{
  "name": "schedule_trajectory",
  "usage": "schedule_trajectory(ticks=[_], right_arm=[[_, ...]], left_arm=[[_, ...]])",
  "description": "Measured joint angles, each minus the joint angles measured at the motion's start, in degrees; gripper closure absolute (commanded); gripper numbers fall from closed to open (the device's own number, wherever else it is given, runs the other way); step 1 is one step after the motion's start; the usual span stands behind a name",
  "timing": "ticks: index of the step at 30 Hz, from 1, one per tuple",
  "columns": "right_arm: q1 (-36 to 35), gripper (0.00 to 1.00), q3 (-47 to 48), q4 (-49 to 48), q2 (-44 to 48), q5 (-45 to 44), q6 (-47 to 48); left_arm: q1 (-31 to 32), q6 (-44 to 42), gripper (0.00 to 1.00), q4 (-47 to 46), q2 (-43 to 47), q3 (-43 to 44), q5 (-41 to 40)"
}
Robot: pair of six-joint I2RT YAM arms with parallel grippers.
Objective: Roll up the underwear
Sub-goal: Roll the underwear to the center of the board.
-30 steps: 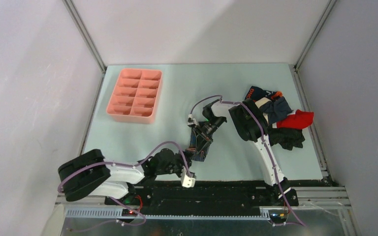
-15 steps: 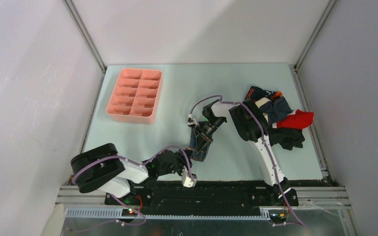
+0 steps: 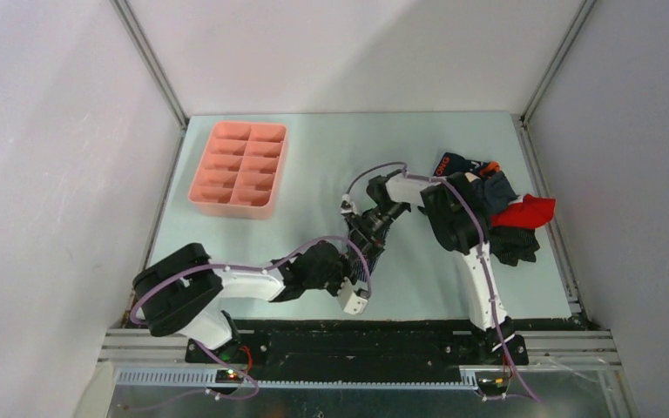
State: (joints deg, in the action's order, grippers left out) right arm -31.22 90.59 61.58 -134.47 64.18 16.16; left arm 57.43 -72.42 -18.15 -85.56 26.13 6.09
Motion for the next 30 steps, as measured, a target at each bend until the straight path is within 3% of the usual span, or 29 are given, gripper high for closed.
schedule_trajectory(ticks=[4, 6, 7, 8, 11, 14, 16, 20, 24, 26, 30], right_arm=[[3.72, 0.22, -5.66, -5.27, 9.90, -7.56, -2.84], [7.93, 0.09, -10.93, -12.13, 18.95, -13.14, -3.52], [11.26, 0.03, -16.57, -19.04, 27.93, -17.79, -4.33], [13.46, 0.02, -20.98, -24.15, 34.73, -21.09, -5.05], [19.04, 0.01, -38.03, -41.94, 64.57, -32.70, -3.19], [14.99, 0.09, -45.66, -49.09, 83.87, -35.93, 2.34], [11.98, 0.15, -48.70, -49.20, 90.40, -34.69, 7.19], [4.11, 0.23, -58.84, -43.93, 100.43, -34.23, 16.31], [-11.54, 0.27, -68.54, -41.20, 106.22, -38.36, 23.30], [-18.51, 0.26, -71.19, -42.60, 105.07, -42.05, 26.08], [-25.97, 0.24, -74.01, -48.61, 97.72, -49.24, 28.30]], left_arm=[[-0.70, 0.35, 1.00, 10.91, -0.09, 5.92, 4.57], [-1.16, 0.39, 1.00, 16.41, -0.44, 8.55, 7.19], [-1.57, 0.42, 1.00, 19.08, -0.83, 10.10, 8.50], [-1.92, 0.50, 1.00, 21.79, -1.44, 11.89, 9.86], [-2.60, 1.16, 1.00, 29.42, -4.57, 17.81, 13.79], [-3.45, 2.34, 1.00, 37.05, -8.24, 24.35, 18.58], [-4.20, 3.19, 1.00, 42.38, -11.26, 29.14, 22.23], [-5.86, 4.57, 0.99, 50.86, -16.59, 36.63, 28.41], [-8.11, 6.19, 0.99, 56.59, -20.74, 41.64, 33.66], [-8.98, 7.08, 0.98, 58.23, -22.16, 43.10, 35.63], [-10.36, 9.29, 0.98, 59.78, -24.09, 44.72, 38.69]])
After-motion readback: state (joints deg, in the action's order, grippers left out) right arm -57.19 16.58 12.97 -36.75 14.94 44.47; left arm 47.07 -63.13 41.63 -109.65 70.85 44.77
